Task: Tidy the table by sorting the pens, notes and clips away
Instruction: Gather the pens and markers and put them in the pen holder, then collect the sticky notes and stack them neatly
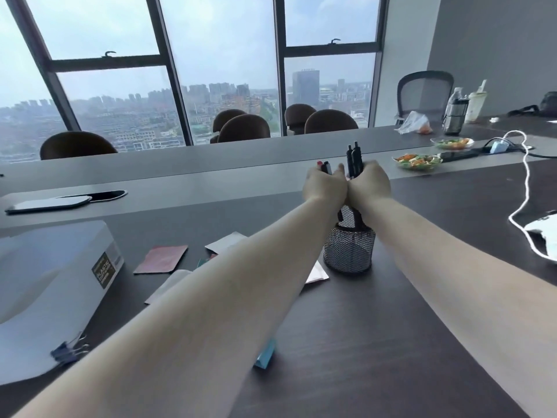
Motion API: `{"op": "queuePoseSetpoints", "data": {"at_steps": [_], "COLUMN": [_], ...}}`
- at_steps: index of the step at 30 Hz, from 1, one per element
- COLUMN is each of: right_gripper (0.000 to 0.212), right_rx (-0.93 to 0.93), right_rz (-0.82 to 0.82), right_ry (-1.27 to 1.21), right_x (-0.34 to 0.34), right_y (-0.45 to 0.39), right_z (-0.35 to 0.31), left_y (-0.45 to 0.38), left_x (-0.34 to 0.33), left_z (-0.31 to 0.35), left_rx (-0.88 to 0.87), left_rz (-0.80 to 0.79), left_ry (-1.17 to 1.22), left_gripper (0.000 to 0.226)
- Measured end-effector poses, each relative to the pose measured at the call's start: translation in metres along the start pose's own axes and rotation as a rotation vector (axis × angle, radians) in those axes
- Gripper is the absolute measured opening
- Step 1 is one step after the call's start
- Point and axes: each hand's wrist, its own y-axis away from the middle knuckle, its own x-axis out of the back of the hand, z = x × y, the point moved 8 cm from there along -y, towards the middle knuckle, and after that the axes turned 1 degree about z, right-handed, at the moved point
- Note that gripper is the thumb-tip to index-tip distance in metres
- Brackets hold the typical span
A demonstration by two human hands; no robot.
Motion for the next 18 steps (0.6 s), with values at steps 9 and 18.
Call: {"op": "queuePoseSetpoints", "data": {"at_steps": [9, 18], "right_gripper": [0.029, 0.028], "right_rx": [0.015, 0.114], "right_rz": [-0.019, 0.054], "right_ry": [0.126, 0.185], "right_x": [-0.002, 0.011], "right_y": [0.001, 0.001], "right_z": [-0.001, -0.021], "left_y": [0.006, 0.009], "left_x": [0.006, 0.022], "left_z": [0.004, 0.002], "left_rx": [-0.002, -0.011], "left_rz": [-0.019, -0.019], "left_ry": [-0.094, -0.049], "left_gripper": [0.025, 0.039]}}
